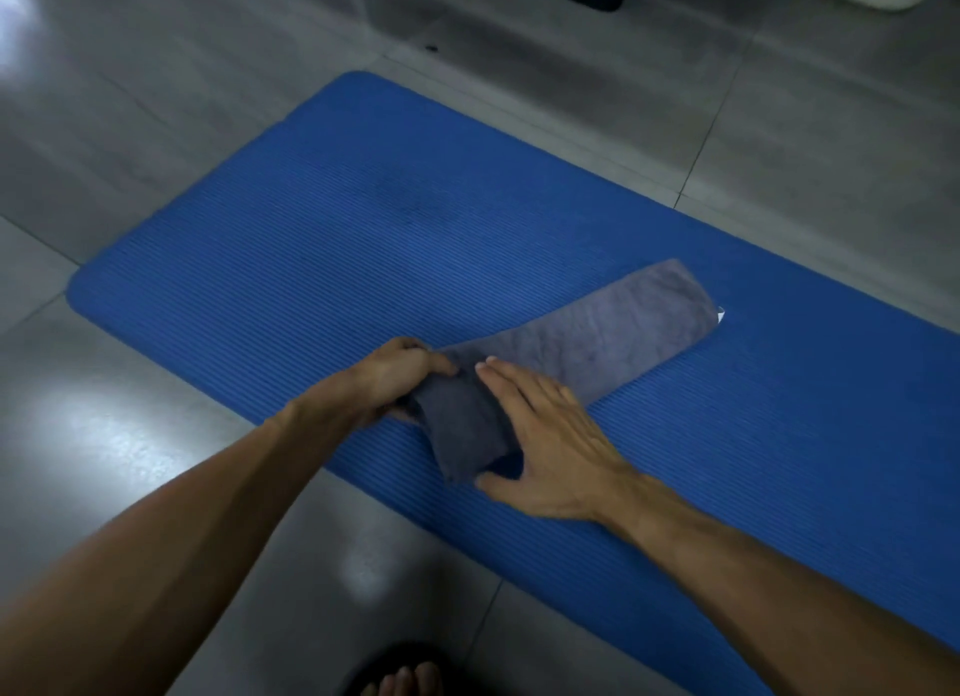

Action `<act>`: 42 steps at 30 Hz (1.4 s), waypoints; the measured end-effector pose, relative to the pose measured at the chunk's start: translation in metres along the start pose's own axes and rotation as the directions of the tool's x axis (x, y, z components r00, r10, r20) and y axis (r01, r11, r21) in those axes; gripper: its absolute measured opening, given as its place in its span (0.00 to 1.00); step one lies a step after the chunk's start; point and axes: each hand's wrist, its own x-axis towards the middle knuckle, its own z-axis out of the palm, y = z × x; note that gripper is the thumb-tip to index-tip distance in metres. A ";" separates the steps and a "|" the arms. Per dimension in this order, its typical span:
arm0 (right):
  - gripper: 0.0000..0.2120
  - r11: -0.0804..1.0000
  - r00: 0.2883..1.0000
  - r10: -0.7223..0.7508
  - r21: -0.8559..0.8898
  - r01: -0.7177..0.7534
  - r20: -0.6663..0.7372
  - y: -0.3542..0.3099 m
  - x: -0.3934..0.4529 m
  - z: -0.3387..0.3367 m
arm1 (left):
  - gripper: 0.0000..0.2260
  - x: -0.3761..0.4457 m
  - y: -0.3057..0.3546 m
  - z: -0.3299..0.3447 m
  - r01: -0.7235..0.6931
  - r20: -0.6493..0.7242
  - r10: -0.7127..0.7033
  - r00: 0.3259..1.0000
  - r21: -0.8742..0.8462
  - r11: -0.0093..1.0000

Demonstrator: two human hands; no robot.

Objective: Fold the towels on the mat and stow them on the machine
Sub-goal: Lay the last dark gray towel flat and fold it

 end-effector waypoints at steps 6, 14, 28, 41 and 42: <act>0.31 0.966 0.962 0.127 0.252 -0.064 -0.242 -0.011 0.001 -0.012 | 0.14 -0.012 0.031 0.016 0.141 0.104 -0.117 0.988 -0.280 0.949; 0.08 0.480 0.875 0.483 0.844 -0.239 -0.027 0.027 -0.005 -0.069 | 0.39 -0.001 0.064 0.057 -0.307 0.074 0.361 0.930 -0.384 0.871; 0.10 0.185 0.648 0.761 0.952 -0.244 0.018 0.145 -0.033 -0.102 | 0.23 0.029 0.039 0.133 -0.455 0.185 0.428 0.885 0.543 0.706; 0.15 0.719 0.675 0.678 0.070 -0.692 -0.291 0.190 0.015 -0.060 | 0.23 0.025 -0.003 0.161 -0.567 0.439 0.801 0.408 0.809 -0.154; 0.16 0.750 0.718 0.604 -0.057 -0.659 -0.345 0.183 0.016 -0.065 | 0.25 0.026 -0.009 0.164 -0.551 0.423 0.783 0.456 0.825 -0.125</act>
